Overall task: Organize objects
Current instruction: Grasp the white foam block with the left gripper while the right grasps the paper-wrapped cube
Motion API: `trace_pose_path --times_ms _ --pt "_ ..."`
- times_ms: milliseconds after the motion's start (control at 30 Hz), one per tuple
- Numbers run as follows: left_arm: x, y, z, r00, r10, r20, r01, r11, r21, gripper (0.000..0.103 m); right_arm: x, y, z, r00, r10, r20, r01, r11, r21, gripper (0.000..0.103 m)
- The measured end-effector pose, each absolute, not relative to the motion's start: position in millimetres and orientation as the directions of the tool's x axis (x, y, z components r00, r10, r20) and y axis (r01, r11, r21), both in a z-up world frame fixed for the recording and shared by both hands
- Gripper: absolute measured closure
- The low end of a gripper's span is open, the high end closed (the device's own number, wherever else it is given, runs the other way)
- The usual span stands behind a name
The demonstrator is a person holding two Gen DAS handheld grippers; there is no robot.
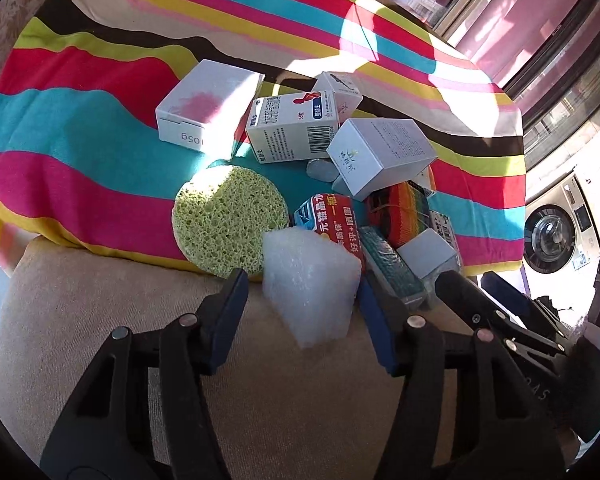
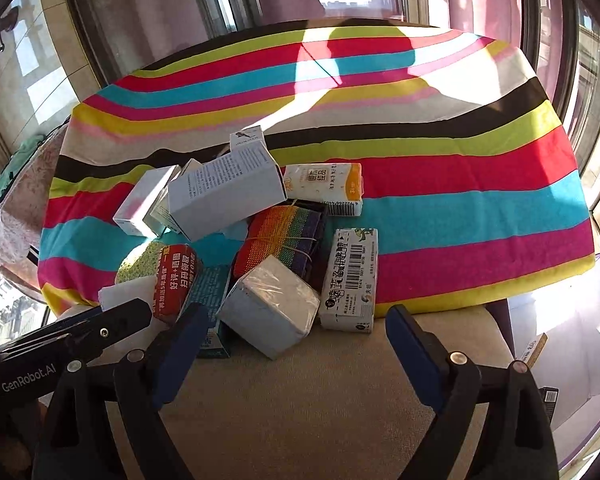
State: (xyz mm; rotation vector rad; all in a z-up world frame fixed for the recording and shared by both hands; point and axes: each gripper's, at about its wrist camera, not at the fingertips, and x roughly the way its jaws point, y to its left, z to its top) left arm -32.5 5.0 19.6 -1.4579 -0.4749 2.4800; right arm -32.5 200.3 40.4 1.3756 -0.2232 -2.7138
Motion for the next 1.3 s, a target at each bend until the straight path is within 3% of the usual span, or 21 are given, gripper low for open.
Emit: trace_pose_path --times_ms 67,300,600,700,733,767,1067,1300 --pt "-32.4 5.9 17.2 -0.473 0.368 -0.8 -0.04 -0.917 -0.398 0.06 -35.2 200.4 39.6 -0.584 -0.148 -0.798 0.006 -0.984 0.178 0.011" --pt "-28.1 -0.4 16.4 -0.489 0.396 -0.777 -0.041 -0.9 -0.433 0.062 -43.7 211.0 30.5 -0.541 -0.29 -0.789 -0.111 -0.906 0.409 0.011" --pt "-19.5 -8.5 19.8 -0.516 0.416 -0.749 -0.049 -0.887 -0.46 0.067 -48.8 205.6 24.9 -0.535 -0.303 -0.789 -0.19 -0.867 0.461 0.014" --pt "-16.2 -9.4 22.4 -0.528 0.408 -0.744 -0.049 -0.89 -0.454 0.069 -50.9 203.1 23.3 -0.534 -0.287 -0.795 -0.192 -0.875 0.445 0.03" --pt "-14.6 -10.0 23.0 -0.533 0.406 -0.743 -0.05 -0.891 -0.451 0.069 -51.2 203.5 21.7 -0.526 -0.283 -0.802 -0.193 -0.879 0.437 0.043" --pt "-13.1 -10.5 23.8 -0.537 0.404 -0.74 -0.051 -0.892 -0.45 0.069 -51.3 203.1 19.7 -0.516 -0.287 -0.807 -0.192 -0.88 0.435 0.049" --pt "2.4 -7.0 39.8 -0.602 0.389 -0.698 -0.089 -0.901 -0.425 0.07 -36.8 206.6 27.2 -0.559 -0.309 -0.769 -0.142 -0.878 0.456 0.051" --pt "11.0 15.6 51.5 -0.622 0.417 -0.663 -0.166 -0.898 -0.408 0.07 -10.9 228.5 38.5 -0.622 -0.234 -0.747 -0.153 -0.9 0.409 0.051"
